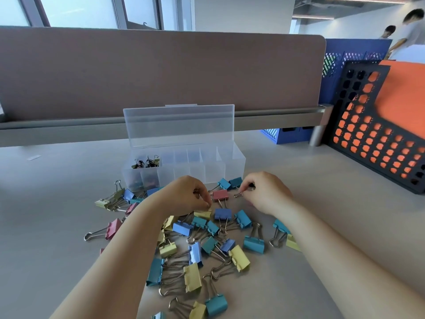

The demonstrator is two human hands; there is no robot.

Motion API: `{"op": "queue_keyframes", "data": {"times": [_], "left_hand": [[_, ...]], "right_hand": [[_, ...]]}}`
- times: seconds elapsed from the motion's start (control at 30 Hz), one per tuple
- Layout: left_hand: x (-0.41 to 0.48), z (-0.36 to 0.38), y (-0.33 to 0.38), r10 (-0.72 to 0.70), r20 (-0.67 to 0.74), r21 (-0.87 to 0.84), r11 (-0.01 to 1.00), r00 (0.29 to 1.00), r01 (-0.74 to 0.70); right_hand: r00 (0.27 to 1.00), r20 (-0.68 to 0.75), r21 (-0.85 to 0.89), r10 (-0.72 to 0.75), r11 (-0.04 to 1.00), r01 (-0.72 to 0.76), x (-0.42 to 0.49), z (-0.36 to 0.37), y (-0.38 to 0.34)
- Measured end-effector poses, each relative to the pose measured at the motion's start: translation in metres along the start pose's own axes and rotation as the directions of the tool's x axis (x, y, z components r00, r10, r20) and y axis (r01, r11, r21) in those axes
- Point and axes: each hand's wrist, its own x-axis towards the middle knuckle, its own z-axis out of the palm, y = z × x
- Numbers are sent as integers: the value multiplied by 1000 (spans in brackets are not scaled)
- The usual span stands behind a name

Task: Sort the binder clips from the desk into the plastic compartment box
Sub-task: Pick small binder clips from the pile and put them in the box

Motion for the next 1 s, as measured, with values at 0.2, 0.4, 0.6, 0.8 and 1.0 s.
{"op": "queue_keyframes", "data": {"times": [0.2,0.4,0.6,0.8,1.0], "left_hand": [[7,15,11,62,-135,119,992,989,-46],[12,30,12,7,-214,273,961,977,52],[9,24,13,-13,-228,322,942,973,89],[7,15,6,-42,-299,322,936,953,142],[5,13,5,-45,-303,237,964,952,121]], "right_hand": [[997,35,-1,-72,997,72,2,2,1],[996,57,-156,-70,985,78,-2,1,-3],[998,29,-186,-48,981,52,-5,-3,-5],[996,69,-51,51,998,-47,-6,-11,7],[990,105,63,96,993,-103,-6,-15,15]]}}
